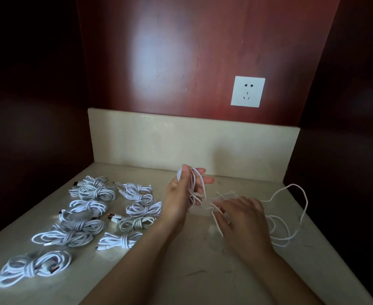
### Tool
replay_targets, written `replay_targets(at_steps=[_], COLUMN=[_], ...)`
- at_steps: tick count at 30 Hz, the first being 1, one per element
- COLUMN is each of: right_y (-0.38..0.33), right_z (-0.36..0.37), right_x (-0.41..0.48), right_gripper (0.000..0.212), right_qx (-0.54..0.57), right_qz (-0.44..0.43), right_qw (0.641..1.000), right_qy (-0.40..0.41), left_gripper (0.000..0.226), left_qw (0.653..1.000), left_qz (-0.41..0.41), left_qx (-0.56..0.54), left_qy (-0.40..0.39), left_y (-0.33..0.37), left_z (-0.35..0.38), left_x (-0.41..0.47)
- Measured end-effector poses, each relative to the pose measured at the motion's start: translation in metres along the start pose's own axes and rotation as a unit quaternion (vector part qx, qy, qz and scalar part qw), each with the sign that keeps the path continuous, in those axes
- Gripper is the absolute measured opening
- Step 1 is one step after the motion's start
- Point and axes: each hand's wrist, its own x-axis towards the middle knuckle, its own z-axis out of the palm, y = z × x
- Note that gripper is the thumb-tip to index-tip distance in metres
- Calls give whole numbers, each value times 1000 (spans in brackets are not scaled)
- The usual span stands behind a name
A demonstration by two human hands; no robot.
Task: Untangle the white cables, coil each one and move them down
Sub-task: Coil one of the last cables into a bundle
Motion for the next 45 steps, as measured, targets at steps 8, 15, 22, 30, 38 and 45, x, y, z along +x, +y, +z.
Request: replay_targets(at_steps=[8,15,22,30,38,45], right_y=[8,-6,-22,-19,-20,-15], right_z=[4,-10,-5,14,16,9], right_x=[0,3,2,-5,-2,0], right_gripper=[35,37,21,29,13,18], right_qx=[64,208,34,52,169,91], right_qz=[30,17,-101,-77,-48,-56], right_qw=[998,975,993,994,982,993], right_qy=[-6,78,60,-55,-65,-46], left_gripper=[39,35,29,31,26,27], left_qw=[992,997,994,932,968,981], left_qz=[-33,-55,-91,-202,-101,93], left_qx=[-109,-49,-47,-300,-230,89], left_qy=[62,36,44,16,23,142], left_y=[-3,-4,-2,1,1,-12], left_z=[-5,-5,-7,-11,-8,-27], left_x=[8,8,7,12,10,21])
